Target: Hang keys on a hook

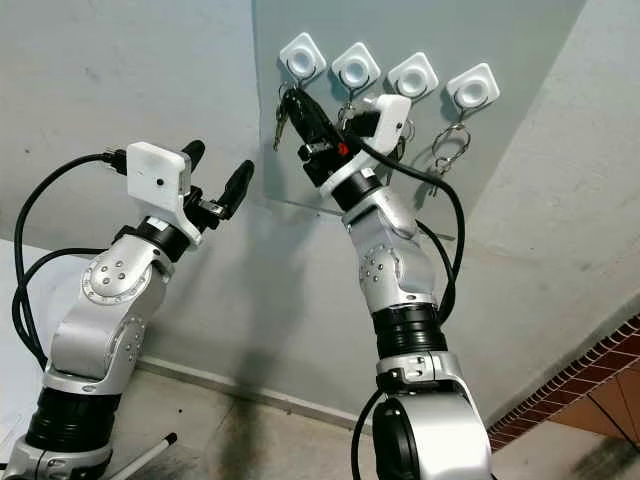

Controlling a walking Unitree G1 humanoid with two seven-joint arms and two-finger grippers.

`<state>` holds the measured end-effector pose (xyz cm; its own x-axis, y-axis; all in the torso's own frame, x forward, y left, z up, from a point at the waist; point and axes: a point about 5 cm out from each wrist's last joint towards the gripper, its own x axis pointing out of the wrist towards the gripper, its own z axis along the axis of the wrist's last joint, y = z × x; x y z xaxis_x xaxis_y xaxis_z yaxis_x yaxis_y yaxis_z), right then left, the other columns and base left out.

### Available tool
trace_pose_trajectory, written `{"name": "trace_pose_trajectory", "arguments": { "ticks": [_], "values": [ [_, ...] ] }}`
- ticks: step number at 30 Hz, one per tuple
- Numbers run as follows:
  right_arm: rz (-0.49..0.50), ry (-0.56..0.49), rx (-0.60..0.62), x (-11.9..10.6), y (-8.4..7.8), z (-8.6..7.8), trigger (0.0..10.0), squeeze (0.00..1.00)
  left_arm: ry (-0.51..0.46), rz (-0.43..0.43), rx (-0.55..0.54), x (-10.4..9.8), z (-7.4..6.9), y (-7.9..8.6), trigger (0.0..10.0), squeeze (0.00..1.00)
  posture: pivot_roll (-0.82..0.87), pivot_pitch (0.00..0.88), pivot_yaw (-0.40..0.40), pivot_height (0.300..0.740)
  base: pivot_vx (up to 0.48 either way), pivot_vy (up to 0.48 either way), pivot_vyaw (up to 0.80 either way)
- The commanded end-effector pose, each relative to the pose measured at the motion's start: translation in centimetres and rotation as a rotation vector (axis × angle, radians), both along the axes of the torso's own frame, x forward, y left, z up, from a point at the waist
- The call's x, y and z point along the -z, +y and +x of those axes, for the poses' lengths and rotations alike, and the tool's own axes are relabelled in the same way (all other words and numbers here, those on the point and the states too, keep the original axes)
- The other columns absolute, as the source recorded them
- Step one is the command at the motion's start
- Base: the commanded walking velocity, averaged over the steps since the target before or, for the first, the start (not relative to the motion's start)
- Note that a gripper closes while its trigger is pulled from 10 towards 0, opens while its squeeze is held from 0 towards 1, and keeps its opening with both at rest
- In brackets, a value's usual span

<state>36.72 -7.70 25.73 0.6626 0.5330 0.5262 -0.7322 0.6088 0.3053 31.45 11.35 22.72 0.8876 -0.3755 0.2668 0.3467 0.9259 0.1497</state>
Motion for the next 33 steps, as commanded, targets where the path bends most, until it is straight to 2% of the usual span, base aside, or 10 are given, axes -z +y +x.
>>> {"name": "trace_pose_trajectory", "arguments": {
  "ticks": [1,7,15,17,23,33],
  "values": [
    [0.041,-0.011,-0.004,-1.2,-0.1,0.0,10.0,0.00,-0.016,0.005,0.015,-0.5,-0.1,-0.3,10.0,0.00,-0.02,0.000,-0.038,0.740,0.000,0.000,0.00],
    [0.097,0.037,-0.002,-1.5,-0.3,0.3,10.0,0.00,-0.013,0.001,0.011,-0.5,-0.1,-0.2,10.0,0.00,-0.02,0.000,-0.038,0.740,0.000,0.000,0.00],
    [0.100,0.053,0.000,-1.5,-0.3,0.4,10.0,0.00,-0.014,0.000,0.009,-0.5,-0.1,-0.1,10.0,0.00,-0.02,0.000,-0.038,0.740,0.000,0.000,0.00],
    [0.107,0.090,-0.007,-1.2,-0.1,0.4,10.0,0.00,-0.017,-0.003,0.004,-0.6,-0.1,0.0,10.0,0.00,-0.02,0.000,-0.037,0.740,0.000,0.000,0.00],
    [0.088,0.145,-0.009,-0.6,0.1,0.4,10.0,0.00,-0.022,-0.007,-0.001,-0.8,-0.1,0.1,10.0,0.00,-0.02,0.000,-0.037,0.740,0.000,0.000,0.00],
    [0.061,0.179,0.022,0.2,-0.2,0.4,10.0,0.00,-0.025,-0.010,-0.006,-0.9,-0.1,0.2,10.0,0.00,-0.02,0.000,-0.039,0.740,0.000,0.000,0.00]
  ]
}}
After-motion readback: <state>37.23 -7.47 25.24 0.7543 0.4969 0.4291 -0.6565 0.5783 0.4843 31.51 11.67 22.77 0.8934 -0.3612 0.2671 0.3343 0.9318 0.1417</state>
